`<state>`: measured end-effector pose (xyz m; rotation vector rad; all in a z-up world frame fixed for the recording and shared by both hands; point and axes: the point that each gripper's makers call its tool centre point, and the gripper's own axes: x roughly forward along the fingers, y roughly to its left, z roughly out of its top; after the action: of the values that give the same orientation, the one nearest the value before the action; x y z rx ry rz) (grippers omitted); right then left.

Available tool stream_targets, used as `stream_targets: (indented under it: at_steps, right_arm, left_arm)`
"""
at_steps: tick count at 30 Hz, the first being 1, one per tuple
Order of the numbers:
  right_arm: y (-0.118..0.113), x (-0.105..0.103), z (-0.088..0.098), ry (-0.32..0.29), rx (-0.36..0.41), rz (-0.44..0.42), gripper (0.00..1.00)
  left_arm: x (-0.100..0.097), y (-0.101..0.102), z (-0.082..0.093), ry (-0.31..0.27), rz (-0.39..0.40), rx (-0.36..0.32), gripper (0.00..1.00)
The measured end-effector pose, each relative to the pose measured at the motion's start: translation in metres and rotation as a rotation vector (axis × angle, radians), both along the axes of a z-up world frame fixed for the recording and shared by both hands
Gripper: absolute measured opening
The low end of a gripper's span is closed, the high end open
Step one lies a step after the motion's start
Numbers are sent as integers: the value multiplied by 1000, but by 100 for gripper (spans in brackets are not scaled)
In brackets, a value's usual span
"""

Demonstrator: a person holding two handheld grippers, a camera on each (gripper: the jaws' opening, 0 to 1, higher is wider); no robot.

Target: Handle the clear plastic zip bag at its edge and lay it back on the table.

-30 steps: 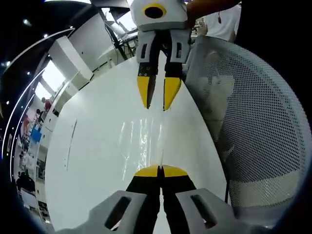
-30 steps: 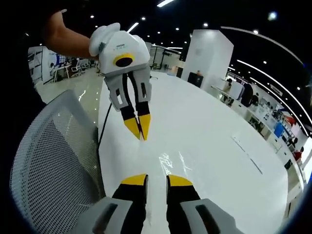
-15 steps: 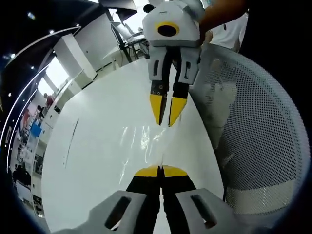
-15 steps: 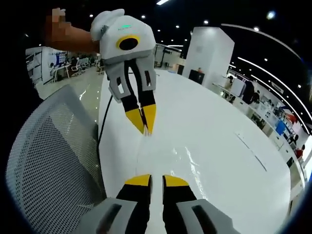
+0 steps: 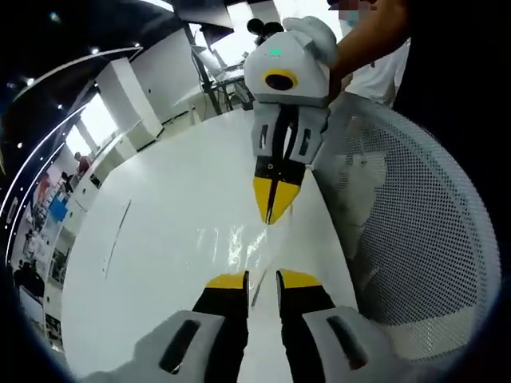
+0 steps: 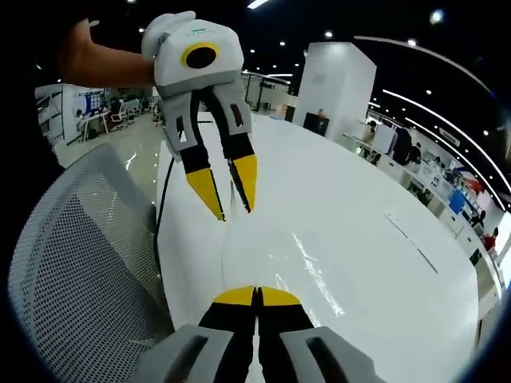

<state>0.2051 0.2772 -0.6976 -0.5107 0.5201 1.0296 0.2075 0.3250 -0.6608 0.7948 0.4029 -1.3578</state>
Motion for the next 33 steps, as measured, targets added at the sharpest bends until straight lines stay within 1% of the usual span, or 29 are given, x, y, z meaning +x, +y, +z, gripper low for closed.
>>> stream_targets:
  at_steps: [2, 5, 10, 15, 21, 26, 28, 31, 33]
  right_arm:
    - [0, 1, 1, 2, 1, -3, 0]
    - [0, 3, 1, 4, 2, -8, 0]
    - [-1, 4, 2, 7, 5, -19, 0]
    - [-1, 6, 6, 6, 10, -28, 0]
    - [-2, 10, 12, 3, 22, -43, 0]
    - [-1, 9, 16, 4, 28, -47, 0]
    - [-1, 9, 16, 9, 33, -49, 0]
    - [-1, 10, 15, 12, 32, -52, 0]
    - [-1, 10, 15, 14, 34, -53, 0]
  left_arm:
    - [-2, -5, 10, -25, -6, -21, 16]
    - [-5, -13, 19, -43, -18, -32, 15]
    - [-12, -24, 25, -51, -45, -41, 15]
    - [-21, -34, 22, -58, -80, -34, 15]
    - [-32, -43, 11, -50, -116, -16, 16]
    - [-34, -46, 8, -66, -126, -16, 16]
    - [-34, -47, 5, -79, -131, -5, 16]
    - [-34, -47, 0, -80, -136, 5, 16]
    - [-33, -48, -1, -94, -134, 6, 16]
